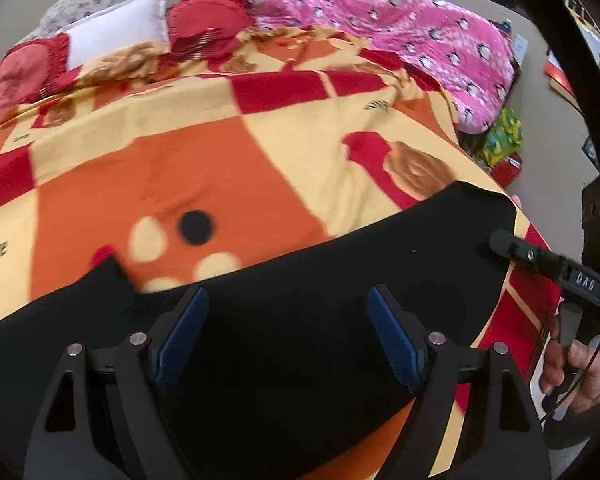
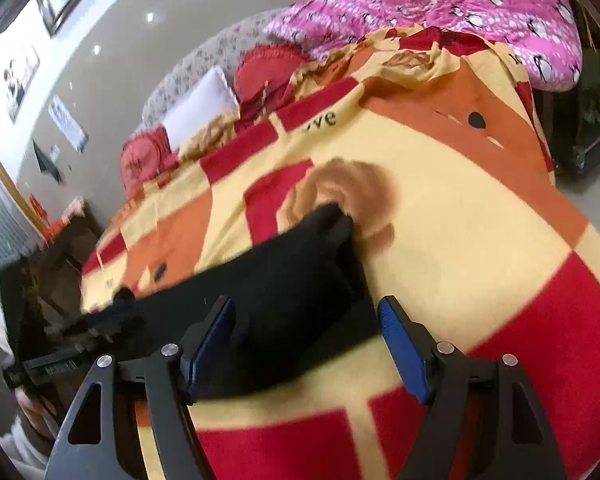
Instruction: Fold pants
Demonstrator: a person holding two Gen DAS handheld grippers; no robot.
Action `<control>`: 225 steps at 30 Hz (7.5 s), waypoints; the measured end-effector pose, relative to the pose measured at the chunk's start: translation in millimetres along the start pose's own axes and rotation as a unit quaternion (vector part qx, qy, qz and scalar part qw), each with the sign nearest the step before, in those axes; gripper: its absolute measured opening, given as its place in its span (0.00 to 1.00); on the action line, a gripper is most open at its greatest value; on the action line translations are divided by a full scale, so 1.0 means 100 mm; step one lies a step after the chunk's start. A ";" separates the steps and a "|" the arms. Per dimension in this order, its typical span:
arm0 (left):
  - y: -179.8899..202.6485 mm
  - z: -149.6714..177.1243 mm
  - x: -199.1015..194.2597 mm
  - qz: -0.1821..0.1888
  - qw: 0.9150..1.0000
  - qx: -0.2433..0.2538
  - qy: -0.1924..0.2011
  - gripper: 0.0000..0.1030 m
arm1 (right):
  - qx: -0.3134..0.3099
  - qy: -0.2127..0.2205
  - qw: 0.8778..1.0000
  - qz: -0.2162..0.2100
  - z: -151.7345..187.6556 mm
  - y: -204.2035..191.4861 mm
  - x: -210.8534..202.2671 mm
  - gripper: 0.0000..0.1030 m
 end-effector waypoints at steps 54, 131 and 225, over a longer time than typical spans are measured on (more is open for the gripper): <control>-0.79 0.49 -0.43 -0.022 0.988 -0.149 0.013 0.70 | -0.134 -0.097 0.985 -0.043 0.52 -1.29 0.43 0.63; -1.75 1.32 -1.43 -0.179 0.953 -0.236 0.066 0.58 | -0.301 -0.160 0.938 -0.073 1.08 -2.71 1.02 0.65; -1.43 1.00 -1.42 0.020 0.973 -0.162 0.160 0.17 | -0.193 -0.137 0.943 -0.236 0.41 -3.36 0.87 0.90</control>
Point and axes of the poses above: each gripper's, at about its wrist camera, not at the fingertips, and x roughly the way its jaws point, y to its right, z to its underside, the point moved 2 cm from there along x, roughly the way its jaws point, and after that the axes turned 5 degrees about x, right-handed, at the moved point
